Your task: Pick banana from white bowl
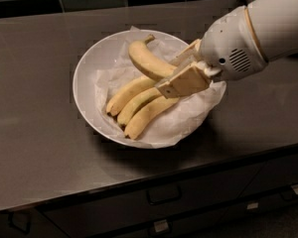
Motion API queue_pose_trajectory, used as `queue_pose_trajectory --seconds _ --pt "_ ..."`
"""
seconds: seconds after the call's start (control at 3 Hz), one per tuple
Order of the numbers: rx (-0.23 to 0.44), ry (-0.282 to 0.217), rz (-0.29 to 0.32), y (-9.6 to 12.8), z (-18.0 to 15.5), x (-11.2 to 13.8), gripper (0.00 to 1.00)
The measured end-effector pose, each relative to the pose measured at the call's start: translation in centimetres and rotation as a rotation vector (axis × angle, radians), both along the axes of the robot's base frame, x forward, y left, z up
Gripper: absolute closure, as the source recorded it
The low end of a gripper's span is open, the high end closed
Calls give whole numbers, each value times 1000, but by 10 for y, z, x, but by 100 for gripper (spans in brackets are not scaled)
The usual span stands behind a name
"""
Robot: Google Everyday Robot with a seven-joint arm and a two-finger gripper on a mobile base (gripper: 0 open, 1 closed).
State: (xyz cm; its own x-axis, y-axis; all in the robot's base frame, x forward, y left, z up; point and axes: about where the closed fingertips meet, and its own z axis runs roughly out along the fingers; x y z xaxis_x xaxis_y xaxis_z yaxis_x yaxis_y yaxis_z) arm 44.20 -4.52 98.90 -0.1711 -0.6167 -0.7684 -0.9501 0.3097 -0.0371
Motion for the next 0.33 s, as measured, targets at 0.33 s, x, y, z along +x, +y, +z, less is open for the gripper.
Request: queue_pose_trajectory --seconds 0.33 --pt "8 -58 -19 -12 30 -21 100"
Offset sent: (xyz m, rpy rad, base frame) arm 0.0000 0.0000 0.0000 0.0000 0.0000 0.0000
